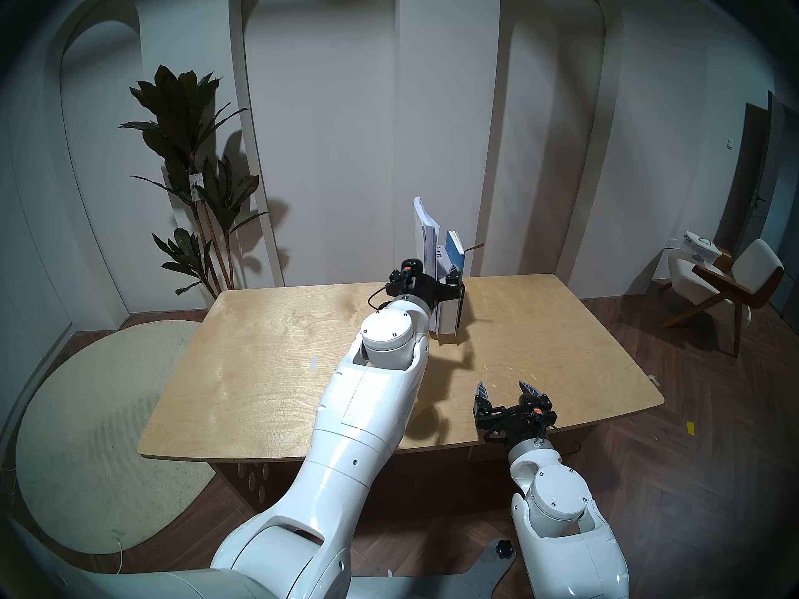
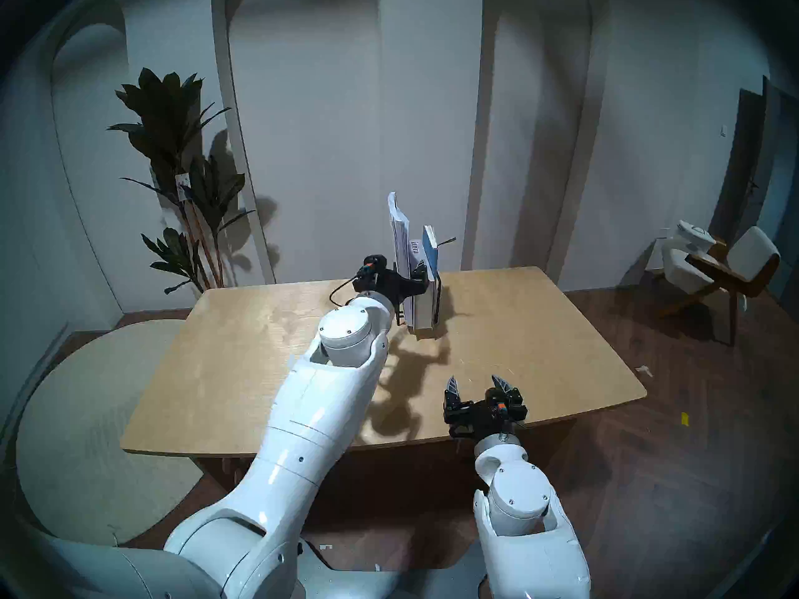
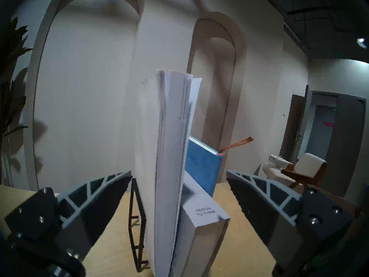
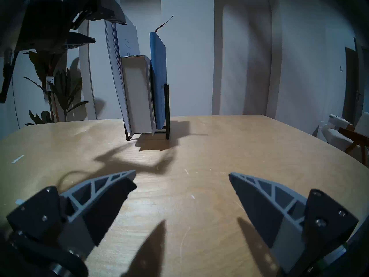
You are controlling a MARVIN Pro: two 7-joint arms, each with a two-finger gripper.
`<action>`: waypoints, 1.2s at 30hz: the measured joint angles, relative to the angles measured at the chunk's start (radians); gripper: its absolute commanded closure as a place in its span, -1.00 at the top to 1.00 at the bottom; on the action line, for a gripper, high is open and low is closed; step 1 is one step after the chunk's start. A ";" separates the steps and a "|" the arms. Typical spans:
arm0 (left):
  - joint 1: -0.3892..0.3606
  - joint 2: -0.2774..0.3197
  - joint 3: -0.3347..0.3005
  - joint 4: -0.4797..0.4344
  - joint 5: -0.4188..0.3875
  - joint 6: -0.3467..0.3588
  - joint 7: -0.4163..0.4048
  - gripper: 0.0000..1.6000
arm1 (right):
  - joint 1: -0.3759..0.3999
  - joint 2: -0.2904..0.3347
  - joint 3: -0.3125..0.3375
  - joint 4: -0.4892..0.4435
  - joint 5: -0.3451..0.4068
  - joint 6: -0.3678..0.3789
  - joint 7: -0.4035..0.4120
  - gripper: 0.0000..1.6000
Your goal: Stack the books into one stack
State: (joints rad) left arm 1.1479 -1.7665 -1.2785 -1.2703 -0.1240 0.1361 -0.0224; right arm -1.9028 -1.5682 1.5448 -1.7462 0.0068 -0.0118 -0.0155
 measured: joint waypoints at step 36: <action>-0.233 -0.035 -0.071 0.334 0.093 -0.129 0.098 0.70 | -0.001 0.000 0.000 -0.002 0.000 0.000 0.000 1.00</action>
State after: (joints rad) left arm 0.9148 -1.8016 -1.3498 -0.9359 -0.0310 0.0069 0.0756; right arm -1.9033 -1.5681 1.5448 -1.7486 0.0067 -0.0117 -0.0155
